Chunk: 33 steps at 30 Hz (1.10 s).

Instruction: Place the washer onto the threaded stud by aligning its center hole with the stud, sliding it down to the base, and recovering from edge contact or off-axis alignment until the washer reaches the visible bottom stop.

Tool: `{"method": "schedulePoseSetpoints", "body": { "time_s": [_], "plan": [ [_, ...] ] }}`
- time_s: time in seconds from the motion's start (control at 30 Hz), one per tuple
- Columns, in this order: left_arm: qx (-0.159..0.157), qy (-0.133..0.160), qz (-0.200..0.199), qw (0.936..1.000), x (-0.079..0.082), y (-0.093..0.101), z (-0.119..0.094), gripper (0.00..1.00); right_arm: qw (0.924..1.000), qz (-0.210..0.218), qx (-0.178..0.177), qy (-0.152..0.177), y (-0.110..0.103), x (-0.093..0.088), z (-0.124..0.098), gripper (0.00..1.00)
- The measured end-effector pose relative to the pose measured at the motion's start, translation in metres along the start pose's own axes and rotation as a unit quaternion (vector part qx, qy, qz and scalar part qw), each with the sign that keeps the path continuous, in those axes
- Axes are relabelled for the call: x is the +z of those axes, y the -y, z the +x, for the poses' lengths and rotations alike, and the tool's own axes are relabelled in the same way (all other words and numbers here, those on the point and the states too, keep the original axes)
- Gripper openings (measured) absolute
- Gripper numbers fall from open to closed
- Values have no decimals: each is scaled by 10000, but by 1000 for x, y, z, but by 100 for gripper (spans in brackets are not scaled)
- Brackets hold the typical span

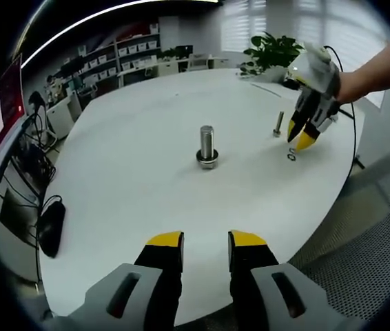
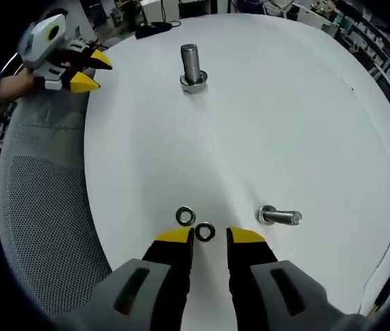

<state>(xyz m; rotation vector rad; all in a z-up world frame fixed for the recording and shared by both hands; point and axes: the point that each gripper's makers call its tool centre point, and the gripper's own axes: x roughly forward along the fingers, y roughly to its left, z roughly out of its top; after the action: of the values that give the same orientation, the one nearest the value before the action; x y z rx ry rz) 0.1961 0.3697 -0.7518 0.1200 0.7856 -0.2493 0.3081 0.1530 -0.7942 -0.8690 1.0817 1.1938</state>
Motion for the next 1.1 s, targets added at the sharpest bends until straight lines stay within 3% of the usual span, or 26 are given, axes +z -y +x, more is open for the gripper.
{"method": "schedulePoseSetpoints", "body": {
  "time_s": [0.37,0.5,0.7,1.1],
  "plan": [
    [27,14,-19,10000,0,-1,0,23,9997,-189,-8,-184,-1,-4,4,18],
    [22,-2,-8,10000,0,-1,0,23,9985,-498,-63,-197,5,-5,4,15],
    [19,-2,-16,10000,0,-1,0,23,9987,-473,-7,-214,4,-5,4,15],
    [21,33,-24,10000,1,-1,-1,23,9921,-1171,82,-450,0,-8,4,18]
  ]
}}
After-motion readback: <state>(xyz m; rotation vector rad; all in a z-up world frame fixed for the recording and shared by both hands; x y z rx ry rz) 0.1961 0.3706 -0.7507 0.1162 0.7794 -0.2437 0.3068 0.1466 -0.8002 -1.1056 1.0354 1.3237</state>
